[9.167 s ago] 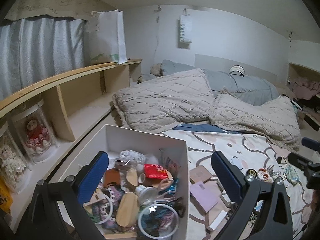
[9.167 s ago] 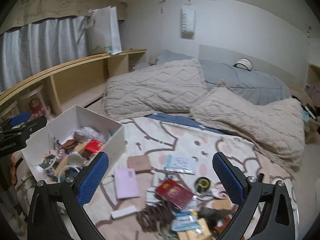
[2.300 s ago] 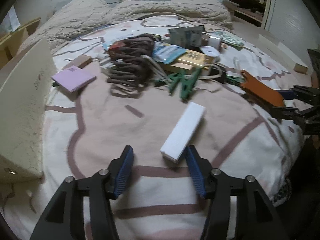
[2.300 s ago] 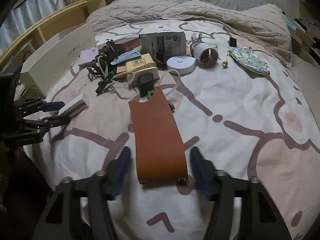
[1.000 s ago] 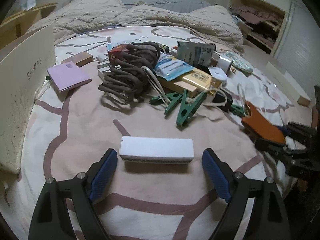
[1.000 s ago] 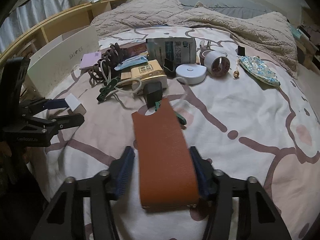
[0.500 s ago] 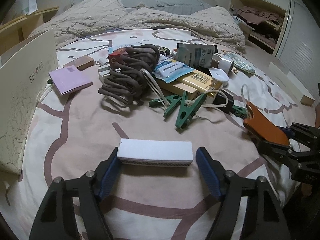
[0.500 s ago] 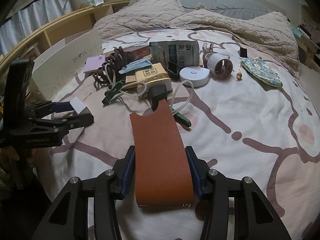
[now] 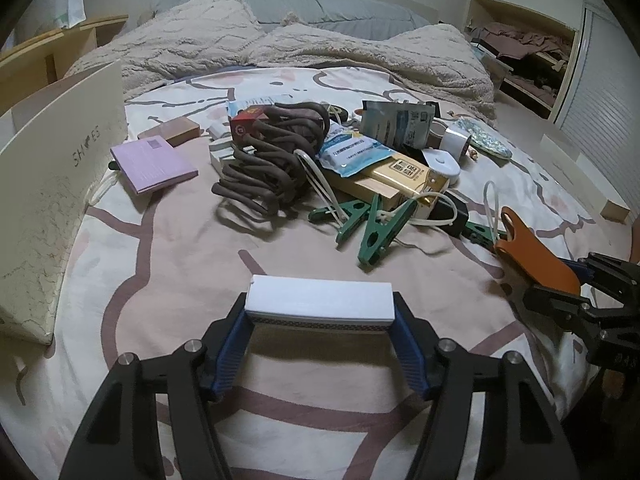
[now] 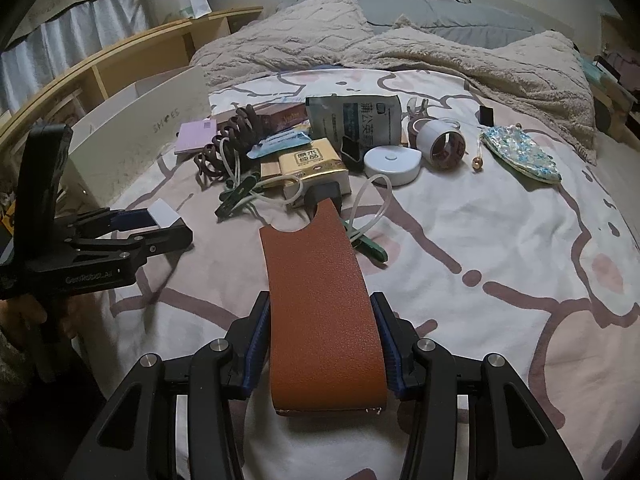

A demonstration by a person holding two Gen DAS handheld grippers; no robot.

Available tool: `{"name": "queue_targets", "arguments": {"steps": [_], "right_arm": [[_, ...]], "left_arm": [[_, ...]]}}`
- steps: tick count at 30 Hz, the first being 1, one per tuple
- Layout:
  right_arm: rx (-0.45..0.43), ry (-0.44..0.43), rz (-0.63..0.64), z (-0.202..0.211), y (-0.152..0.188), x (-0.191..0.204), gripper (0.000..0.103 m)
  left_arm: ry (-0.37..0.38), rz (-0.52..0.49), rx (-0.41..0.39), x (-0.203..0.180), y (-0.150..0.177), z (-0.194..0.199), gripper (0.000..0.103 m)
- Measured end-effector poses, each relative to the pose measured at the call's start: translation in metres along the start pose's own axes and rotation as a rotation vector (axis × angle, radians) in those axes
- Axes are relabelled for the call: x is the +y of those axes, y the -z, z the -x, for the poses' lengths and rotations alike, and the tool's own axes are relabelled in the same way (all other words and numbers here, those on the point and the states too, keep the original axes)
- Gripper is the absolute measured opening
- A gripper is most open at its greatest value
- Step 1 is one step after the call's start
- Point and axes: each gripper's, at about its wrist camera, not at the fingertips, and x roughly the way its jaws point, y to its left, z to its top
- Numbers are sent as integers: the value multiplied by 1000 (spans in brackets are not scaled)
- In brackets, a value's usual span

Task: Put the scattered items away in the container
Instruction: 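Lift and carry the strap and white box with both tools over the SHOES box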

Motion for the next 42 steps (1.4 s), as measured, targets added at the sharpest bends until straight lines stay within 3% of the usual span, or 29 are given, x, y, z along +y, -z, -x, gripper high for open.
{"name": "queue_targets", "arguments": {"steps": [15, 29, 36, 42], "right_arm": [[-62, 31, 7, 10, -11, 0, 49], [-107, 17, -62, 10, -48, 1, 49], [-154, 25, -8, 7, -72, 21, 49], [-190, 16, 42, 4, -99, 41, 49]], "left_arm": [[1, -5, -63, 0, -19, 22, 66], [-8, 32, -227, 22, -80, 59, 66], [-29, 79, -315, 43, -119, 79, 66], [-97, 100, -351, 70, -144, 94, 66]]}}
